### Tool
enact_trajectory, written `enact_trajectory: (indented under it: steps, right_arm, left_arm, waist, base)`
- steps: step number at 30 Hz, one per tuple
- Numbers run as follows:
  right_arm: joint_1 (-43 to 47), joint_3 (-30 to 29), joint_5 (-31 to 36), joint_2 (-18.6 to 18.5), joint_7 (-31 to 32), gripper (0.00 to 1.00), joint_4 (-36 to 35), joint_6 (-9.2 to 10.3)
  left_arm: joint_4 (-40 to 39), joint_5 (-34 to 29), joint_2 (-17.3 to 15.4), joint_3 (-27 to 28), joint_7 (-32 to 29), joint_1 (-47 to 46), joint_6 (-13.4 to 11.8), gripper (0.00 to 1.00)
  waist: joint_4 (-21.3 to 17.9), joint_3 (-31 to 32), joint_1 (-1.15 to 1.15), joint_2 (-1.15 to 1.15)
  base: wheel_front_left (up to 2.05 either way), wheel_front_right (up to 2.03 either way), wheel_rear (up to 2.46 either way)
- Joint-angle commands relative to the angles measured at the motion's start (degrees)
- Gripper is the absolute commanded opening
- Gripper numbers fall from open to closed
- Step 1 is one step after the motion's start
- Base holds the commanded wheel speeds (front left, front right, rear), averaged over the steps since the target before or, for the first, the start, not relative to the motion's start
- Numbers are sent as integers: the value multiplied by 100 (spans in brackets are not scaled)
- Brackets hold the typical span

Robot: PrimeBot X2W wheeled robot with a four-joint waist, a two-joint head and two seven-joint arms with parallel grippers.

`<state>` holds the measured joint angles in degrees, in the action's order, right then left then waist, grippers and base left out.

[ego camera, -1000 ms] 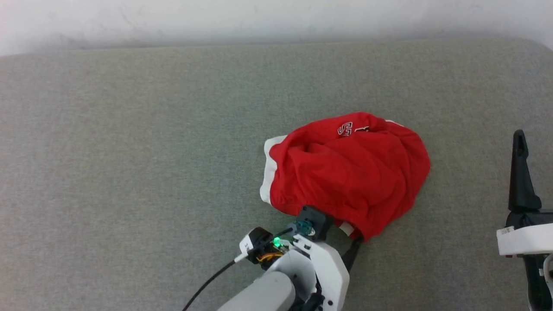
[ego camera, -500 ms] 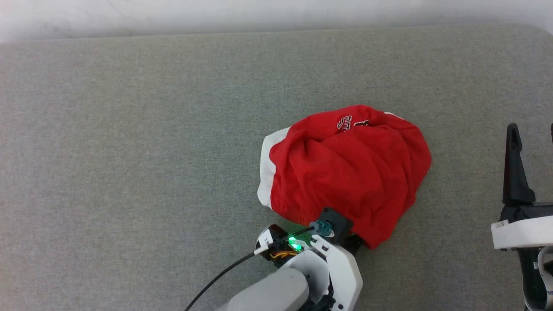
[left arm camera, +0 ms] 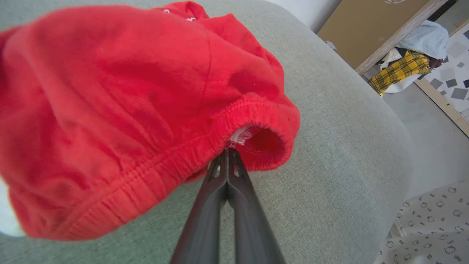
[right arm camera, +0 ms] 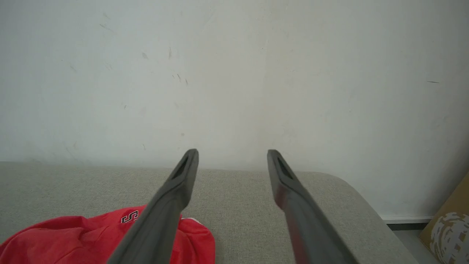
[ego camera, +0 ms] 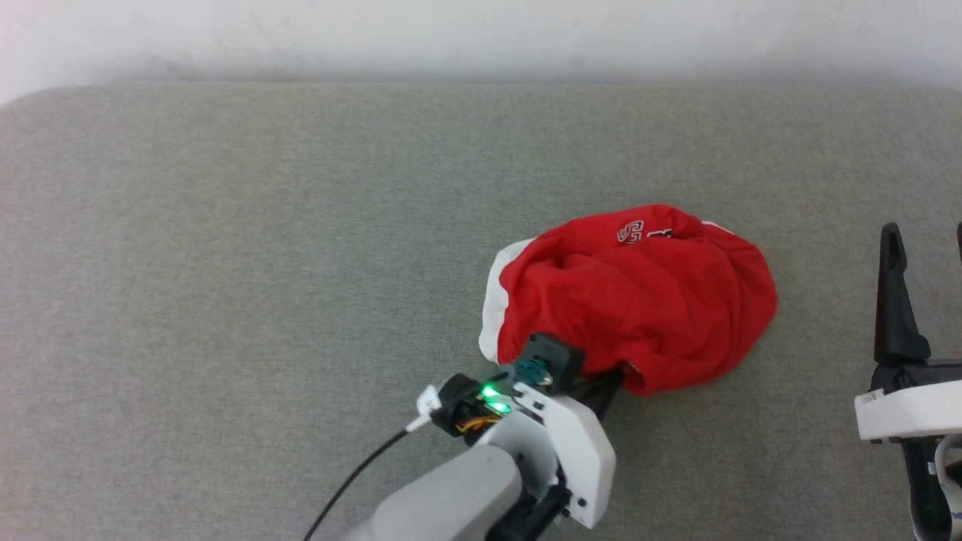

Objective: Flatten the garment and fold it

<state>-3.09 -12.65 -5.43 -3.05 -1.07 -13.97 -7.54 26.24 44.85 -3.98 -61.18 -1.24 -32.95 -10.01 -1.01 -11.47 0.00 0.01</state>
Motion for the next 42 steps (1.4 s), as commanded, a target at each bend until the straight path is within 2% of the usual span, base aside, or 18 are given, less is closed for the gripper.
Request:
enact_trajectory:
  steps: [1, 4, 14, 16, 19, 21, 23, 24, 25, 29, 33, 37, 39, 42]
  right_arm:
    - [68, 2, 40, 17, 16, 100, -20, 5]
    - [131, -12, 36, 17, 48, 100, -42, 5]
    - [241, -65, 65, 17, 162, 100, -170, 5]
    - [258, -67, 62, 17, 192, 100, -172, 5]
    - [270, -50, 46, 17, 226, 100, -149, 5]
    - [297, -34, 29, 17, 263, 100, -163, 5]
    - [320, 0, 1, 17, 303, 100, -164, 5]
    - [326, 17, -10, 17, 316, 100, -151, 5]
    - [330, 31, -19, 17, 323, 100, -136, 5]
    - [372, 41, -32, 17, 330, 100, -71, 5]
    - [414, 108, 38, 17, 384, 100, -44, 5]
    - [278, 364, 205, -27, 561, 100, -84, 5]
    - [82, 506, 152, -132, 702, 100, -88, 5]
    - [-373, 692, 55, -432, 1016, 100, 25, 5]
  left_arm:
    - [-162, 68, -172, 73, 14, 87, -75, 0]
    - [-639, 188, -571, 275, 15, 358, -313, 0]
    - [-2598, 922, -2364, 1332, -86, 1910, -1474, 0]
    - [-2820, 1026, -2721, 1561, -35, 2259, -1728, 0]
    - [-2987, 1158, -3037, 1830, 84, 2696, -2037, 0]
    - [-3035, 1297, -3033, 1988, 206, 2898, -2117, 0]
    - [-3005, 1392, -2946, 2062, 332, 3015, -2088, 0]
    - [-2977, 1426, -2870, 2081, 401, 3042, -2052, 11]
    - [-2950, 1447, -2790, 2092, 471, 3050, -2011, 100]
    - [-2966, 1505, -2425, 2308, 985, 2971, -1803, 100]
    - [-3268, 1381, -2280, 2747, 1483, 2930, -1632, 100]
    - [-3771, 642, -2141, 3340, 1615, 2935, -1659, 100]
    - [-4039, 182, -1903, 3674, 1619, 3016, -1688, 100]
    - [-4208, -327, -1572, 3920, 1621, 3185, -1570, 100]
  waist:
    - [170, 162, 0, -1]
    - [267, 232, 0, -1]
    - [459, 280, 0, -1]
    - [489, 273, 0, -1]
    - [531, 271, 0, -1]
    - [566, 273, 0, -1]
    - [591, 272, 0, -1]
    - [602, 277, 0, -1]
    - [612, 281, 0, -1]
    - [676, 328, 0, -1]
    - [738, 384, 0, -1]
    - [843, 357, 0, -1]
    - [895, 303, 0, -1]
    - [963, 167, 0, -1]
  base:
    - [0, 0, 0]
    - [0, 0, 0]
    - [0, 0, 0]
    - [0, 0, 0]
    - [0, 0, 0]
    - [0, 0, 0]
    - [0, 0, 0]
    - [0, 0, 0]
    - [0, 0, 0]
    - [0, 0, 0]
    - [0, 0, 0]
    - [0, 0, 0]
    - [0, 0, 0]
    - [0, 0, 0]
